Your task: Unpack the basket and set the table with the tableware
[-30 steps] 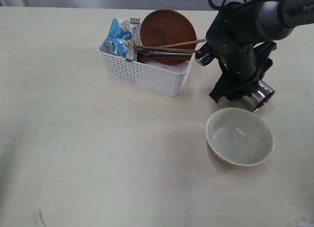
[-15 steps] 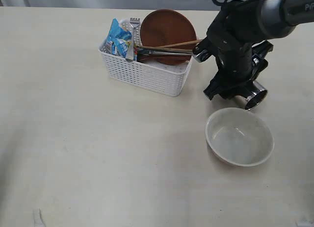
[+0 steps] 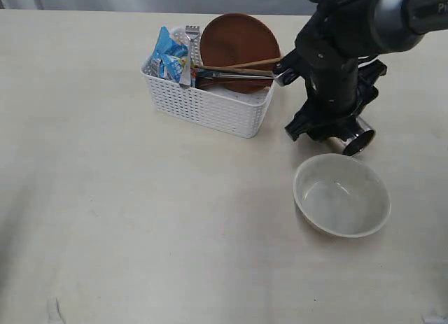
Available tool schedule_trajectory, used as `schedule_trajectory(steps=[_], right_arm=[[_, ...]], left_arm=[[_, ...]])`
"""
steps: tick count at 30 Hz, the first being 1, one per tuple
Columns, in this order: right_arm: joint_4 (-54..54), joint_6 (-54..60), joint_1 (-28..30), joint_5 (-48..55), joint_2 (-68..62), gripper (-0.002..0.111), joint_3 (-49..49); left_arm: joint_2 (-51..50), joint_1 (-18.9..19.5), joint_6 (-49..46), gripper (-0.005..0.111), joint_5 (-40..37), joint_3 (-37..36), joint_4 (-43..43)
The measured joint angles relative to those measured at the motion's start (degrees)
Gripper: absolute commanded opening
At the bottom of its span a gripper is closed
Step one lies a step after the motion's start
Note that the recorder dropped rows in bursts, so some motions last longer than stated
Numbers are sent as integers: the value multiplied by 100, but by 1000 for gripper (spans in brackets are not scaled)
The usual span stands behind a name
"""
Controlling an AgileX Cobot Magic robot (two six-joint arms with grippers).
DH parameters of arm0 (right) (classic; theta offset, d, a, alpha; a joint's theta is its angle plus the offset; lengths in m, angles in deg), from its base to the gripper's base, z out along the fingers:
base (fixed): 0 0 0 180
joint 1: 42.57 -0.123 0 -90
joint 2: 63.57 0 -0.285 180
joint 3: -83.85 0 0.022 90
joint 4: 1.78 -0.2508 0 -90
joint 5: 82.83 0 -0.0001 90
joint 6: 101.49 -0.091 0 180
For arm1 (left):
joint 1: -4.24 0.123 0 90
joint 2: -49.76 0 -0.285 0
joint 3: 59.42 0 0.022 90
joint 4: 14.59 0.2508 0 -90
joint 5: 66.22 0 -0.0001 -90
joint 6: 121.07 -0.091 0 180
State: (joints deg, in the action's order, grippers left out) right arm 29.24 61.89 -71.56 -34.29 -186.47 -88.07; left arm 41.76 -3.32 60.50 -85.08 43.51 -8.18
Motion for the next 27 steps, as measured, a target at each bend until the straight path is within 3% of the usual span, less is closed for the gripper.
schedule_trajectory(steps=[5, 14, 27], right_arm=[[-519, 220, 0, 66, 10, 64, -152], [-918, 463, 0, 602, -35, 64, -639], [-1292, 460, 0, 551, -121, 64, -704]], left_arm=[[0, 0, 0, 0, 0, 0, 0], [0, 0, 0, 0, 0, 0, 0], [0, 0, 0, 0, 0, 0, 0]])
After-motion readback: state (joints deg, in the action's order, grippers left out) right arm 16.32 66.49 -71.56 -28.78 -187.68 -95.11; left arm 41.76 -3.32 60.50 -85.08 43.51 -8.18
